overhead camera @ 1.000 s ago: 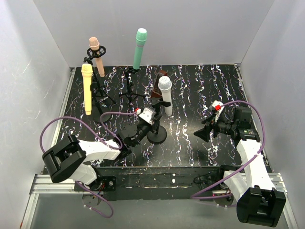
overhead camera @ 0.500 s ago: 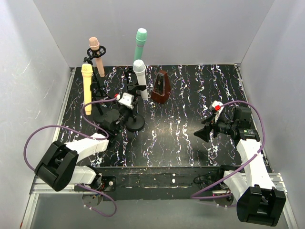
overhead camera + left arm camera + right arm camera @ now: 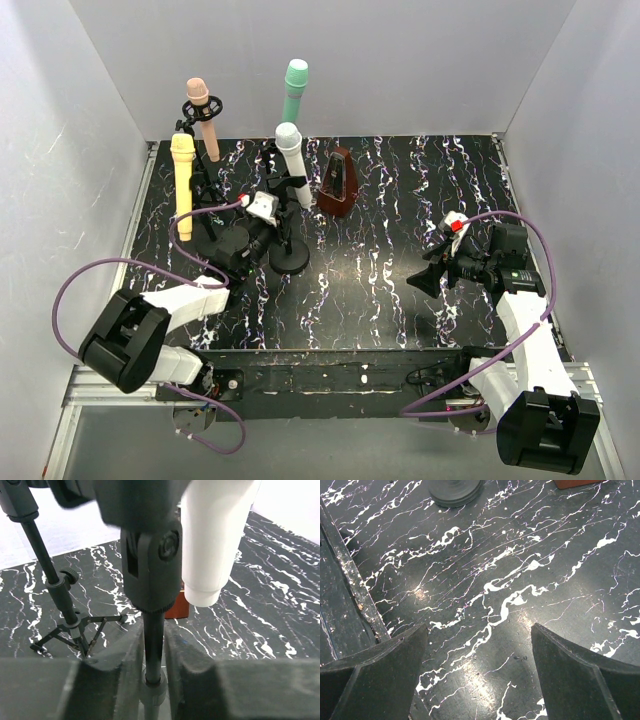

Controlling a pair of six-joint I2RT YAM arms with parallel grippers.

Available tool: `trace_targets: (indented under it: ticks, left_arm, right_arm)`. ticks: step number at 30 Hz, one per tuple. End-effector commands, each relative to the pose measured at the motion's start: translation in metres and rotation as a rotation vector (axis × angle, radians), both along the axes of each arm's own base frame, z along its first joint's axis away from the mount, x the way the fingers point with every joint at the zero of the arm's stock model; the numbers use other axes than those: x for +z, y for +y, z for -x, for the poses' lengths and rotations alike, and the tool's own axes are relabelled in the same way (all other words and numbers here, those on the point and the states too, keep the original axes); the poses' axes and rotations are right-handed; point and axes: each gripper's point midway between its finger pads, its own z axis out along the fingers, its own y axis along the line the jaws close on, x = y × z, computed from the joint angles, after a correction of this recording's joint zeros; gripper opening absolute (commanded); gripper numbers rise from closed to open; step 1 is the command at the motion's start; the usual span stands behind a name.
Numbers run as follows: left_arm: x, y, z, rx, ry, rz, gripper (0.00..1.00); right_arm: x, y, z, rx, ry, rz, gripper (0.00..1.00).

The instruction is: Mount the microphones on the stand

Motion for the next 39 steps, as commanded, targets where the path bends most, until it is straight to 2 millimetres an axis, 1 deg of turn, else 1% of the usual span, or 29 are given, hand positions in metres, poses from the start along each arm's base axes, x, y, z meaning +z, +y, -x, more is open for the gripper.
trace_targets:
  ticks: [1, 4, 9, 10, 13, 14, 15, 17, 22, 28, 32, 37, 39]
  left_arm:
    - [0.017, 0.004, 0.004, 0.015, -0.015, 0.051, 0.27]
    - [0.02, 0.007, 0.01, 0.014, 0.0, 0.053, 0.39]
    - [0.026, 0.016, 0.024, 0.02, 0.04, 0.049, 0.79]
    - [0.025, 0.019, 0.028, 0.021, 0.058, 0.04, 0.84]
    - [0.031, 0.026, 0.041, 0.023, 0.091, 0.036, 0.98]
    - [0.036, 0.029, 0.047, 0.021, 0.093, 0.04, 0.98]
    - [0.033, 0.031, 0.052, 0.018, 0.12, 0.032, 0.98]
    - [0.043, 0.036, 0.064, 0.01, 0.13, 0.042, 0.98]
    - [0.057, 0.043, 0.09, -0.019, 0.19, 0.06, 0.98]
    - [0.054, 0.037, 0.127, -0.133, 0.321, 0.051, 0.98]
    - [0.053, 0.03, 0.15, -0.232, 0.351, 0.069, 0.98]
    - [0.047, 0.023, 0.175, -0.343, 0.358, 0.086, 0.98]
    - [0.047, 0.02, 0.184, -0.387, 0.35, 0.089, 0.98]
  right_arm:
    - [0.004, 0.001, 0.001, 0.013, -0.015, -0.003, 0.9]
    - [0.004, 0.001, 0.002, 0.015, -0.014, -0.005, 0.9]
    - [0.005, 0.001, 0.002, 0.016, -0.023, 0.0, 0.9]
    - [0.005, 0.001, 0.002, 0.016, -0.023, 0.0, 0.9]
    - [0.005, 0.0, 0.002, 0.014, -0.027, 0.003, 0.9]
    - [0.004, 0.0, 0.002, 0.014, -0.026, 0.003, 0.9]
    - [0.005, 0.0, 0.002, 0.014, -0.027, 0.003, 0.9]
    - [0.004, -0.001, 0.002, 0.011, -0.024, 0.003, 0.9]
    - [0.005, -0.002, 0.001, 0.003, -0.03, 0.003, 0.9]
    - [0.009, -0.008, 0.0, -0.025, -0.041, -0.003, 0.9]
    - [0.013, -0.012, 0.0, -0.045, -0.049, -0.013, 0.9]
    - [0.017, -0.017, 0.001, -0.074, -0.046, -0.035, 0.9]
    - [0.02, -0.019, -0.001, -0.101, -0.035, -0.054, 0.92]
